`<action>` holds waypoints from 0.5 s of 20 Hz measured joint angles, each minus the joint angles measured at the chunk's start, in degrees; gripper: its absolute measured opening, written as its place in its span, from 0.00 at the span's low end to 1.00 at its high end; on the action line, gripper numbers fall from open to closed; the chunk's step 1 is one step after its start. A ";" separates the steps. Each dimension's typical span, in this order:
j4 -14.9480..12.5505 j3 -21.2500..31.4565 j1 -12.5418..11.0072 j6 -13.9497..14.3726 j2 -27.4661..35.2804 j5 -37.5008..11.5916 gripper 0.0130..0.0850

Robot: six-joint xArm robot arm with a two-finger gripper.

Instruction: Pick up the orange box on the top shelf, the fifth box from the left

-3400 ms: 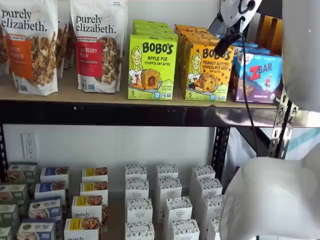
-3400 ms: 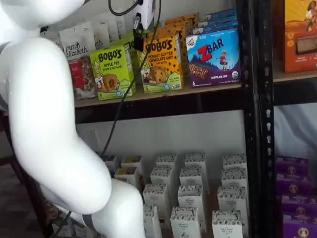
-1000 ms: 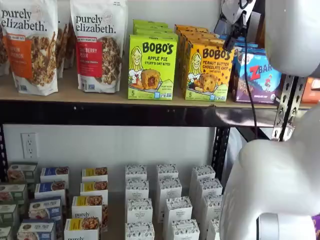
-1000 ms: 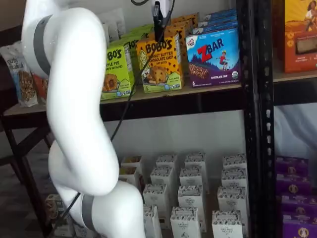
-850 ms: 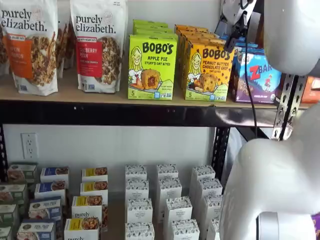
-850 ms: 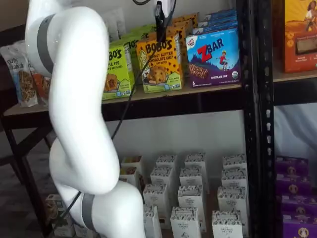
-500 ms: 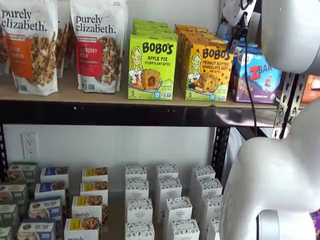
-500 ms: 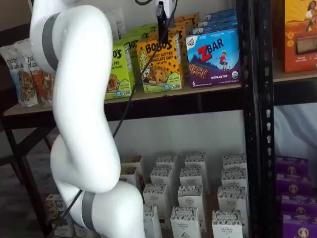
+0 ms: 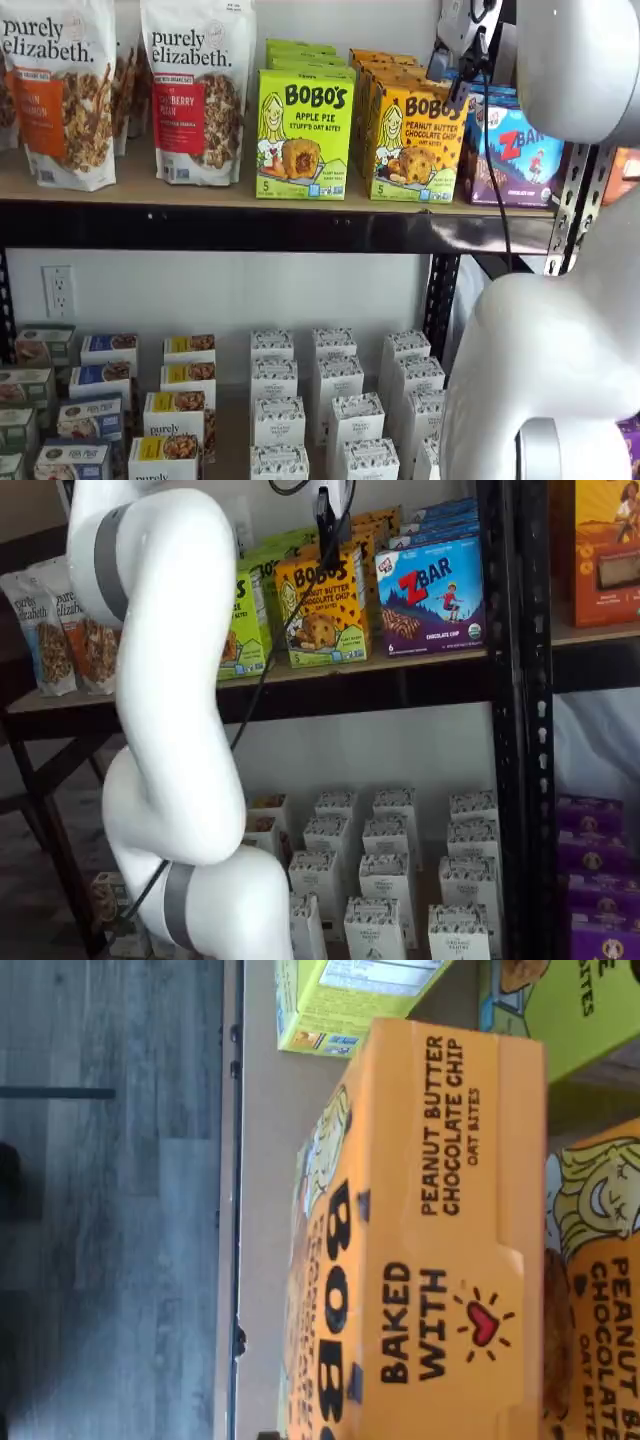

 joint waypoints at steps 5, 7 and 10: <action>-1.86 -0.74 0.92 0.52 0.97 1.05 1.00; -2.25 -0.61 1.14 0.63 1.06 1.10 1.00; -2.99 -0.57 1.48 0.79 1.37 1.53 1.00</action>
